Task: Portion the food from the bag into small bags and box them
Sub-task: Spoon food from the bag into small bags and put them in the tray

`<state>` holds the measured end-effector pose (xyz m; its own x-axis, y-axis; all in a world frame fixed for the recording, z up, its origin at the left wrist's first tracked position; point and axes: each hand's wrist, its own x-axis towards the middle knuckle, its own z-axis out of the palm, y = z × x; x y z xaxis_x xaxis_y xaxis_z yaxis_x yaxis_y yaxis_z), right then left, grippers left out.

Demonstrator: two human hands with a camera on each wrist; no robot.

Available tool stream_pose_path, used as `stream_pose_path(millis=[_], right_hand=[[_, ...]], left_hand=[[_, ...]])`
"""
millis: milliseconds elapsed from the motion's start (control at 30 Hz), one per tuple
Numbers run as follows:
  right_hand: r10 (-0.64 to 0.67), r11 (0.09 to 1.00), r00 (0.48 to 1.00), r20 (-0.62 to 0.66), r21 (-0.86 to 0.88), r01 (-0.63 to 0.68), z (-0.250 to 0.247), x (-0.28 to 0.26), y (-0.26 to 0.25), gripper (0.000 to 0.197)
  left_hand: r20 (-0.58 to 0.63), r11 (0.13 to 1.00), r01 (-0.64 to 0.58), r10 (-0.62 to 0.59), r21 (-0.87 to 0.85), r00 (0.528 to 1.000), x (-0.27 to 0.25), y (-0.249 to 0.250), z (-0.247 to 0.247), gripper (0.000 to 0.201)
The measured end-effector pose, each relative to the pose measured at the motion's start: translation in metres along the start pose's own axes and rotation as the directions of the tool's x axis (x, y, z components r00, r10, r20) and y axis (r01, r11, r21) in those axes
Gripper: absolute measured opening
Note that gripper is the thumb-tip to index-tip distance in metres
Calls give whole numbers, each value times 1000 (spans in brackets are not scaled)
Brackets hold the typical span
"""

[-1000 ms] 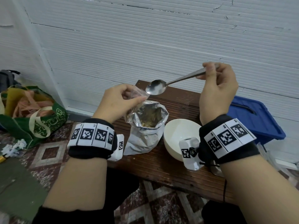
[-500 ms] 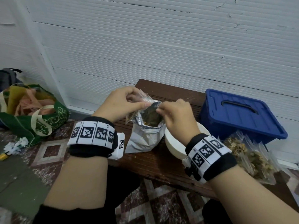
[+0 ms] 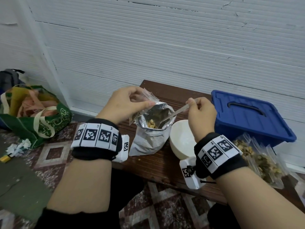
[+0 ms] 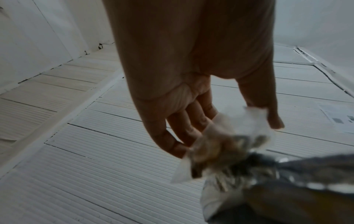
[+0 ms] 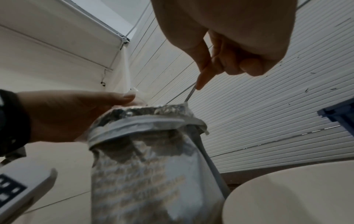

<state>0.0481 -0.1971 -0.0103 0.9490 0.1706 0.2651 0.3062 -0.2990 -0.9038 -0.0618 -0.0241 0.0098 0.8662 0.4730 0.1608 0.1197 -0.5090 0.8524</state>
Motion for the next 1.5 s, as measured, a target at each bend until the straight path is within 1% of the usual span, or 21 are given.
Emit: stream_pose_path(millis=[133, 233, 333, 433, 533, 600, 733, 900, 967, 1033, 1133, 1200, 1300, 1367, 1433, 1500], right_hand=[[53, 998, 995, -82, 22, -51, -8, 9, -1, 21], [81, 997, 989, -125, 22, -79, -14, 17, -4, 23], [114, 993, 979, -169, 61, -105, -22, 25, -10, 23], [113, 992, 973, -203, 81, -98, -31, 34, -17, 17], [105, 992, 970, -220, 97, -86, -33, 41, -24, 16], [78, 994, 975, -207, 90, -61, -30, 41, -28, 19], [-20, 999, 989, -146, 31, 24, -21, 35, -37, 22], [-127, 990, 988, -88, 52, 132, -9, 21, -50, 22], [-215, 972, 976, -45, 93, 218, -6, 14, -55, 17], [-310, 940, 950, -33, 137, 311, -5, 9, -58, 17], [-415, 882, 905, -96, 202, 426, -9, 7, -60, 14], [-443, 849, 880, -170, 236, 473, -13, 9, -60, 12], [-405, 839, 865, -296, 255, 480, -20, 14, -58, 15], [-380, 860, 868, -321, 224, 459, -22, 16, -53, 19], [-394, 887, 884, -251, 150, 437, -19, 15, -45, 16], [-444, 891, 891, -97, 59, 450, -14, 11, -35, 13]], left_hand=[[-14, 1000, -4, 4, 15, 1000, 0, 1, -3, 37], [9, 998, -1, 1, 55, 1000, 0, -1, -5, 38], [35, 997, 3, -6, 82, 999, -1, 0, -7, 39], [56, 993, 8, -15, 118, 998, 0, 1, -8, 42], [72, 991, -6, -4, 137, 997, 1, 2, -5, 44], [69, 987, -13, 2, 162, 998, 1, 4, -3, 44], [82, 987, -25, 12, 157, 997, 0, 7, 3, 43], [82, 994, -26, 17, 110, 997, 1, 9, 11, 39], [56, 995, -28, 23, 93, 998, 1, 8, 14, 34], [27, 997, -18, 16, 72, 1000, 1, 7, 14, 30], [-2, 999, 0, 0, 45, 1000, 2, 4, 10, 31], [-32, 999, 14, -12, 48, 999, 3, 1, 6, 32], [-43, 999, 23, -21, 39, 999, 3, -2, 0, 33], [-32, 999, 33, -32, 27, 999, 3, -3, -2, 34], [-19, 999, 39, -38, 19, 999, 3, -4, -3, 35], [-8, 999, 40, -39, 18, 999, 3, -4, -2, 36]])
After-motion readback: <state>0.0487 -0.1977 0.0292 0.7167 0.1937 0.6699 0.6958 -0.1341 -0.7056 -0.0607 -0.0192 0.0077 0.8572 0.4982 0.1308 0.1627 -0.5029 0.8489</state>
